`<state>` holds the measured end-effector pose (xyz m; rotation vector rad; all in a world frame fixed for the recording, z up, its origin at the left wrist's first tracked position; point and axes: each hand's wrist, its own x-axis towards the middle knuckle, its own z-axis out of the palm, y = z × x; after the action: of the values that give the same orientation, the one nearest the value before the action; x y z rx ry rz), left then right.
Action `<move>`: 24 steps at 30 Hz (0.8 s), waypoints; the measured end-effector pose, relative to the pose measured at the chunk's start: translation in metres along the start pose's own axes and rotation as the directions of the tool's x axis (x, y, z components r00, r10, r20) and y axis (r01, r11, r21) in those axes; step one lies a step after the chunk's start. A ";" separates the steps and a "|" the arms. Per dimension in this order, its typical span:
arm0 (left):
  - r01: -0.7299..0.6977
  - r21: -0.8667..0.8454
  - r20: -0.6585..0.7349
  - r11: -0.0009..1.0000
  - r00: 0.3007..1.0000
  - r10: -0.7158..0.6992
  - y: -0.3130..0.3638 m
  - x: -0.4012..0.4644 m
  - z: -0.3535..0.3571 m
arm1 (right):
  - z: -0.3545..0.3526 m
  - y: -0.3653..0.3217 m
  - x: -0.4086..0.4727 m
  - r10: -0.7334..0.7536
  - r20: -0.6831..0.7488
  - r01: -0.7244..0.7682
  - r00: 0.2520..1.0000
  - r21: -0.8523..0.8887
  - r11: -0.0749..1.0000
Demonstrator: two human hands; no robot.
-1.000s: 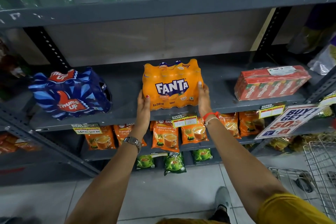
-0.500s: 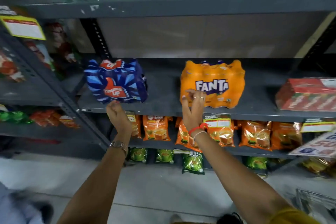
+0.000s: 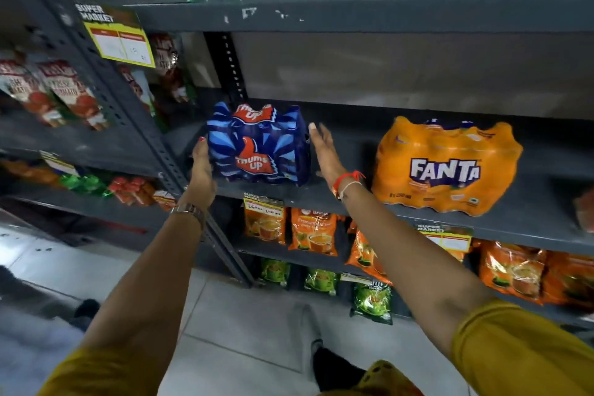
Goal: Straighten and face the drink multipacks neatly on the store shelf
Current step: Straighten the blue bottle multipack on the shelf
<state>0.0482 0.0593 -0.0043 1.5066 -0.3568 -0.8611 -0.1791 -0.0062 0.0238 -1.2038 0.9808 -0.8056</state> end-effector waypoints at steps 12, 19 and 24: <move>0.017 -0.069 0.080 0.997 0.997 -0.012 -0.001 0.010 0.012 | 0.021 0.015 0.042 0.021 -0.017 -0.020 1.000 0.101 0.995; -0.017 -0.012 0.145 1.000 0.989 0.018 -0.008 0.019 0.009 | 0.032 0.028 0.044 -0.014 -0.115 0.027 0.993 0.113 0.993; -0.048 0.026 0.157 0.999 0.987 0.043 -0.006 0.020 0.003 | 0.039 0.038 0.042 -0.041 -0.125 0.052 0.991 0.085 0.995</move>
<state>0.0579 0.0441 -0.0158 1.4560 -0.5197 -0.9440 -0.1272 -0.0225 -0.0180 -1.1152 1.0094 -0.9598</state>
